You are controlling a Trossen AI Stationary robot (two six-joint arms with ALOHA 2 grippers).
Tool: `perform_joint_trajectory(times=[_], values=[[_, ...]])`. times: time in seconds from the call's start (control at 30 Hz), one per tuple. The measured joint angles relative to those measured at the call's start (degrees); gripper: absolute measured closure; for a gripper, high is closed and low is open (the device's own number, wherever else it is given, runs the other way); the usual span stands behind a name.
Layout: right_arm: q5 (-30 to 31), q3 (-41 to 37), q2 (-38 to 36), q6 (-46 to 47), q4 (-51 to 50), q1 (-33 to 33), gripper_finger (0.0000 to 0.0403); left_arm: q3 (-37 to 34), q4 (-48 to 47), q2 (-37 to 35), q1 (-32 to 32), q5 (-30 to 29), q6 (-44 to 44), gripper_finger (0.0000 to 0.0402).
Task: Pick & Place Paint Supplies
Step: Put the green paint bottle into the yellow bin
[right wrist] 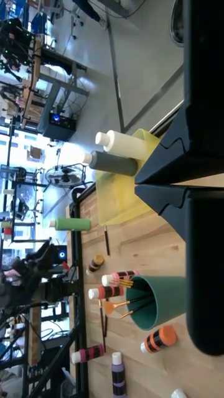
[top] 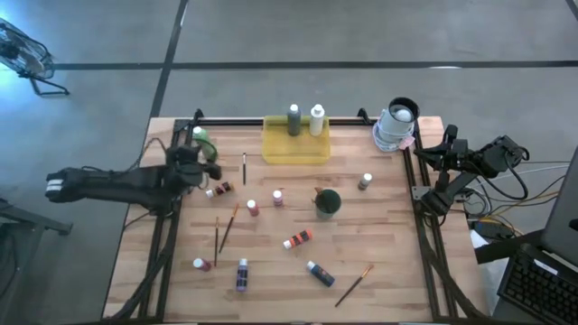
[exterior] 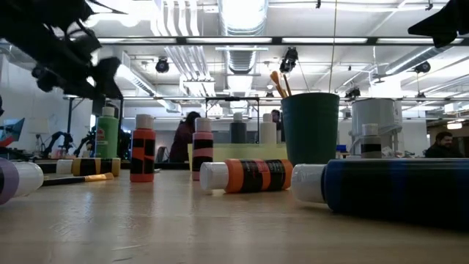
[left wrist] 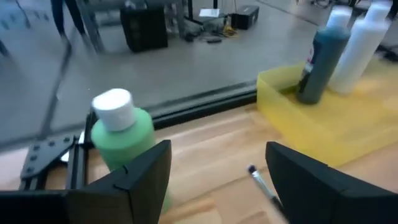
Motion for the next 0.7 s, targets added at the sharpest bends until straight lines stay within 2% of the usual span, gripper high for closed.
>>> perform_joint_trajectory(times=[0.1,0.2,0.3,0.5,0.7], values=[[0.0,0.0,0.0,0.0,0.02,0.0,0.0394,-3.71,6.89,0.14,0.05,-3.0,4.95,0.0136],[0.0,0.0,0.0,0.0,0.02,0.0,0.0394,-4.85,7.83,-0.02,0.12,-11.43,4.59,0.0136],[0.0,0.0,0.0,0.0,0.02,0.0,0.0394,-5.07,7.83,0.0,0.17,-15.57,5.32,0.0138],[0.0,0.0,0.0,0.0,0.01,-0.01,0.0394,-5.47,7.73,-0.04,1.37,-16.5,6.02,0.0138],[0.0,0.0,0.0,0.0,0.01,-0.01,0.0394,-6.98,8.53,0.0,5.42,-16.2,4.87,0.014]])
